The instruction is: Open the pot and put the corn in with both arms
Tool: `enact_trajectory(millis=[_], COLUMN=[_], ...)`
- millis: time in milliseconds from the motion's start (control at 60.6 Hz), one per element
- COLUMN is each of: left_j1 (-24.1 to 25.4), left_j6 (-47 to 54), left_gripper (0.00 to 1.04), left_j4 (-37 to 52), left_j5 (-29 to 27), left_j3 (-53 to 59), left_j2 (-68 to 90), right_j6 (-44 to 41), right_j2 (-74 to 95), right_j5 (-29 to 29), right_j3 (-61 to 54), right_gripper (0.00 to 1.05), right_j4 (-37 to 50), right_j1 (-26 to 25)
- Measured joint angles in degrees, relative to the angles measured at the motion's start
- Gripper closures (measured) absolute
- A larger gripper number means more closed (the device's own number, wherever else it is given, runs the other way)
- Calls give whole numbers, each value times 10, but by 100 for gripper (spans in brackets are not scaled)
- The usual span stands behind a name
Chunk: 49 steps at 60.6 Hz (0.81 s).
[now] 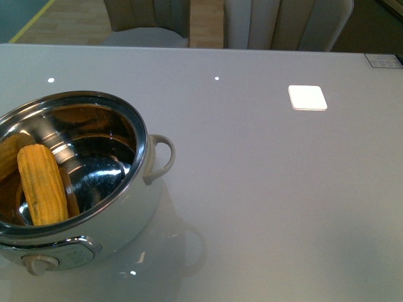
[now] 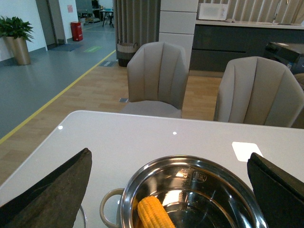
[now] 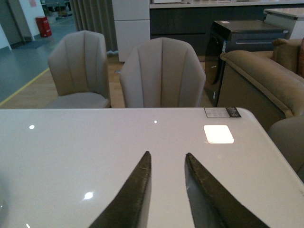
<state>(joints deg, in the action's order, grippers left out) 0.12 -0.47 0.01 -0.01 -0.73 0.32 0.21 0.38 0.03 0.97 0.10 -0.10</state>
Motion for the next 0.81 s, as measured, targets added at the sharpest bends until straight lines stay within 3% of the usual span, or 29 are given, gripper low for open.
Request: enact_trajectory(millis=[379,808], left_j1=[0,0], left_j6=[0,0], left_gripper=[7,7], left_j4=[0,0], left_j5=[0,0], left_j3=[0,0], left_j2=[0,0], right_j6=[0,0], right_j2=[0,0], right_j5=[0,0], right_j3=[0,0], right_gripper=[8,9], right_j4=[0,0], right_j1=[0,0])
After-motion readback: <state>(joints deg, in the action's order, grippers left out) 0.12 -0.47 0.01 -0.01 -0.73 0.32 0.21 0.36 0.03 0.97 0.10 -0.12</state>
